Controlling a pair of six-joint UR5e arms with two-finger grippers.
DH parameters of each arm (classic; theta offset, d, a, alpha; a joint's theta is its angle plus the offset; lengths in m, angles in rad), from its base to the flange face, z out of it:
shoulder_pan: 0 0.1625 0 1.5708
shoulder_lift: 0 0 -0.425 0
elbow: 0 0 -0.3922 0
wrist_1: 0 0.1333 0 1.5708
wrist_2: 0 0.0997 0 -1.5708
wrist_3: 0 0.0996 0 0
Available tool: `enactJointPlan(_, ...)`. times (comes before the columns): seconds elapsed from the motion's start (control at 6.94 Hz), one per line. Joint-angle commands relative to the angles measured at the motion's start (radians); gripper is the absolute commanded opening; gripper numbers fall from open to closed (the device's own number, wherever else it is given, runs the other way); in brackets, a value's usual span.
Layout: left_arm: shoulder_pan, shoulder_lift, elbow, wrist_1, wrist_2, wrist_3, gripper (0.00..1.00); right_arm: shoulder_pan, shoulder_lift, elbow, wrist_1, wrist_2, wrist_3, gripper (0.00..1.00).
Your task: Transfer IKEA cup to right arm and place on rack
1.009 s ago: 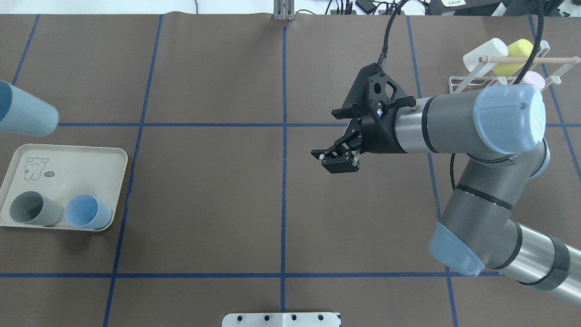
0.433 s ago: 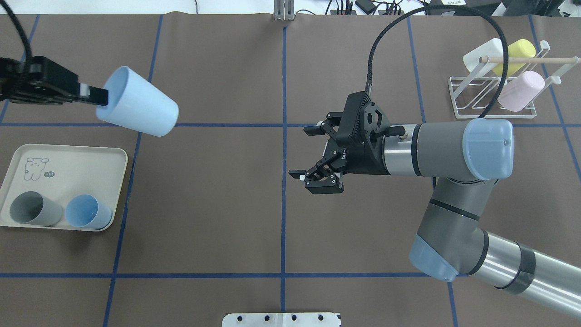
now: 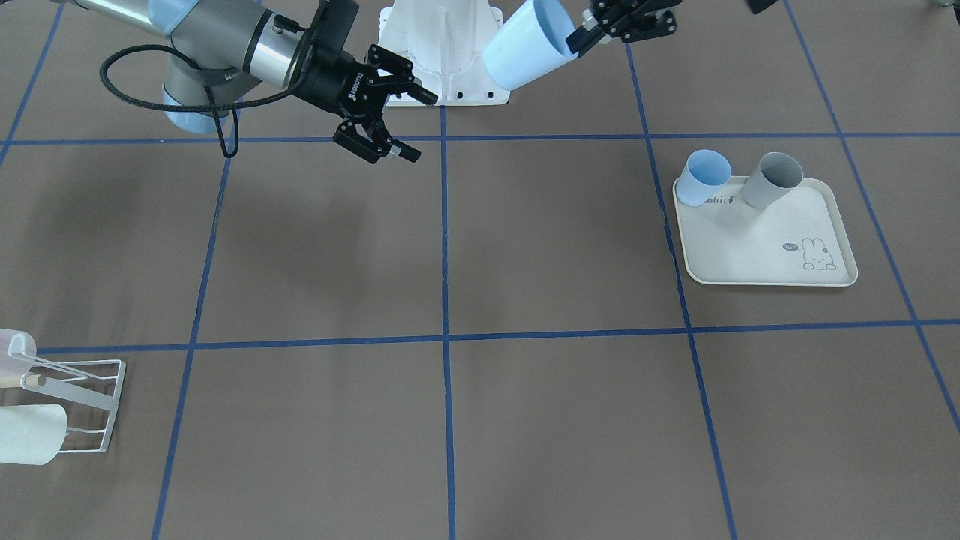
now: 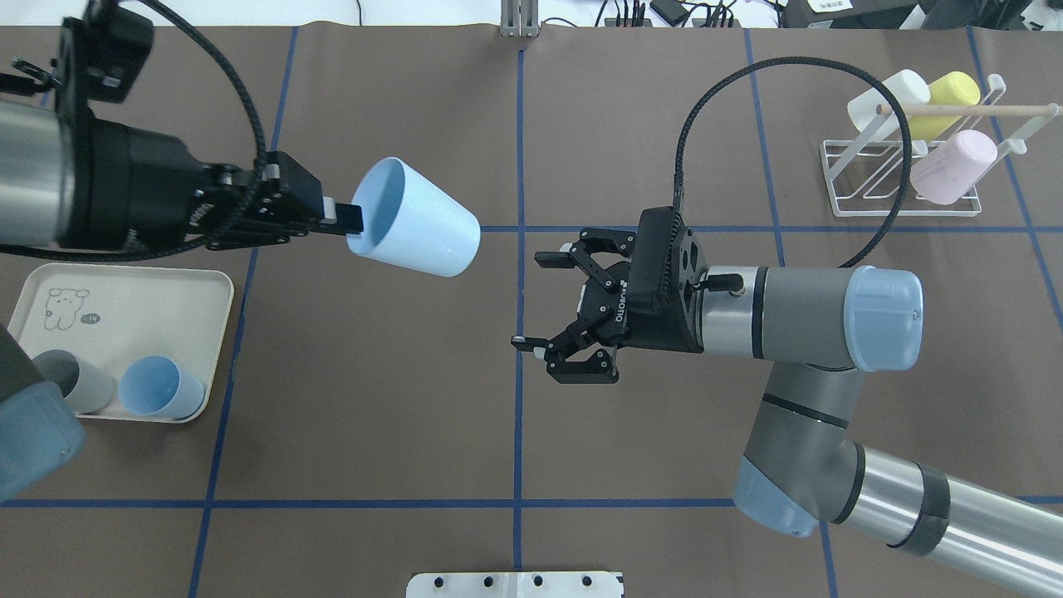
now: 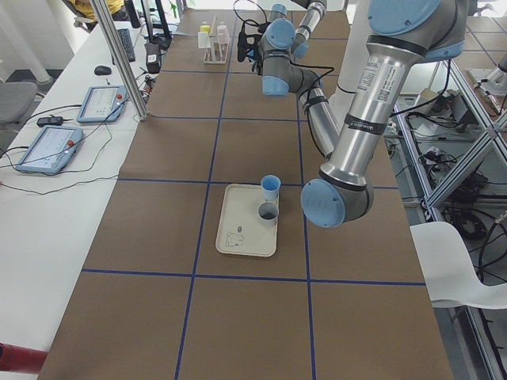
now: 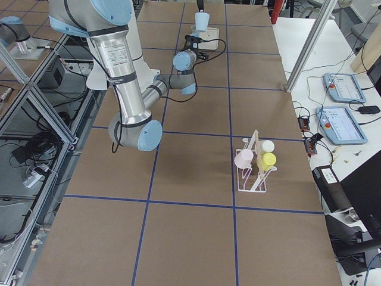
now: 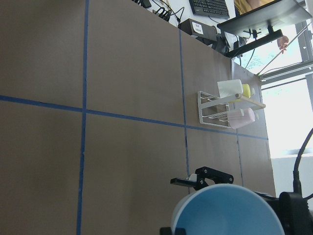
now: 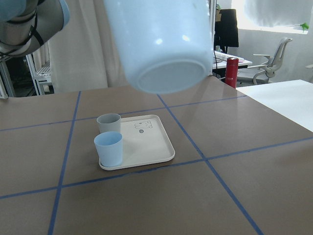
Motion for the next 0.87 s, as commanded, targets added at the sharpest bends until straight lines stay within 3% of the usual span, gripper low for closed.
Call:
enactJointPlan(0.0,0.075,-0.045,0.053,0.0,0.094,-0.02,0.0,-0.038,0.0,-0.002,0.025,-0.035,0.0,0.99)
enactJointPlan(0.72,0.165,-0.035,0.057,0.0,0.139,-0.018,0.0,-0.05,-0.002,-0.002,0.08,-0.037,-0.002,0.99)
